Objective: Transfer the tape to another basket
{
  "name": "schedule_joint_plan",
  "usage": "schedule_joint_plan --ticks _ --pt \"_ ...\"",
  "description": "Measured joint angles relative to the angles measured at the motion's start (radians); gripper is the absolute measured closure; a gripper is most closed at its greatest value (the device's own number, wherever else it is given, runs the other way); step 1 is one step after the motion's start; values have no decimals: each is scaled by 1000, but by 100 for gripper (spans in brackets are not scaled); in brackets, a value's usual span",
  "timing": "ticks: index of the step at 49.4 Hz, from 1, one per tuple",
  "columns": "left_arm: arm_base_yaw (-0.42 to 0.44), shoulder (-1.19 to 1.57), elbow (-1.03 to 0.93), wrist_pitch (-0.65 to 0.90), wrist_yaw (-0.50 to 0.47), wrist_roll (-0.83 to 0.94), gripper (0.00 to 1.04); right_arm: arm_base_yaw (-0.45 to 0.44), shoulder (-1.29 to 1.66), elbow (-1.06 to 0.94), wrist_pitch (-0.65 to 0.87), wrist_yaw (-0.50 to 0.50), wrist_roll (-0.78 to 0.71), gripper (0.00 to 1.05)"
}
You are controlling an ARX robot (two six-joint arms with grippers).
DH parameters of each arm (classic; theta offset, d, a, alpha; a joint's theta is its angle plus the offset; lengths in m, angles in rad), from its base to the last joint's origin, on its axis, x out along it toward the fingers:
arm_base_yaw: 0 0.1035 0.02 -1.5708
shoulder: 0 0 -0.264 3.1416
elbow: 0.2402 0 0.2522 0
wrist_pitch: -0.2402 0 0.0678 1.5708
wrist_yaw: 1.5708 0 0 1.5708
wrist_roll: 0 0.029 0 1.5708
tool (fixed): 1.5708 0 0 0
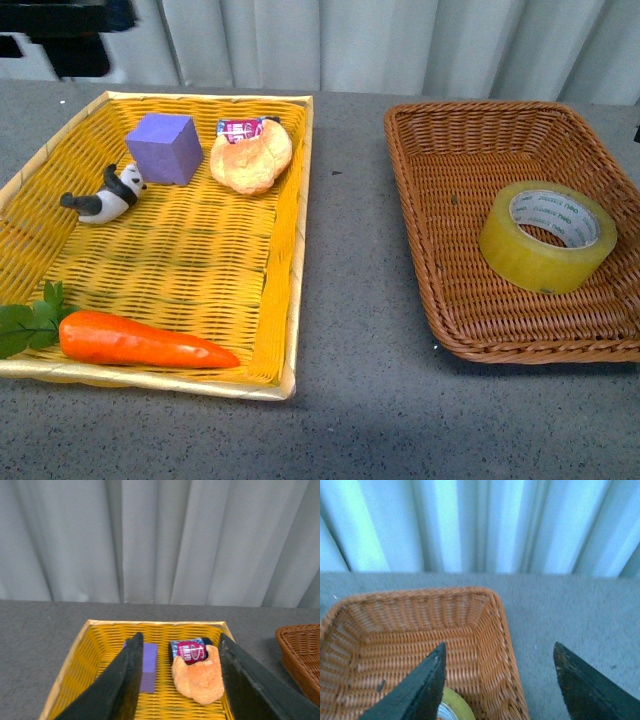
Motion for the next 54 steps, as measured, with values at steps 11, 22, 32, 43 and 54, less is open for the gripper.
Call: schedule_joint_plan --ticks 11,22,32,43,54 --pt "70 -212 -193 -20 66 9 101 25 -238 -240 182 0 0 89" --pt "114 -426 -314 -117 114 11 101 24 -473 -389 79 3 3 104" --pt "198 -617 -379 -244 189 11 101 25 -735 -461 -101 1 4 104" --pt "200 -836 -420 -419 196 11 101 25 -946 -520 -254 0 6 104" --pt "200 -1012 -425 -575 196 11 101 25 -1137 -550 -414 0 6 104"
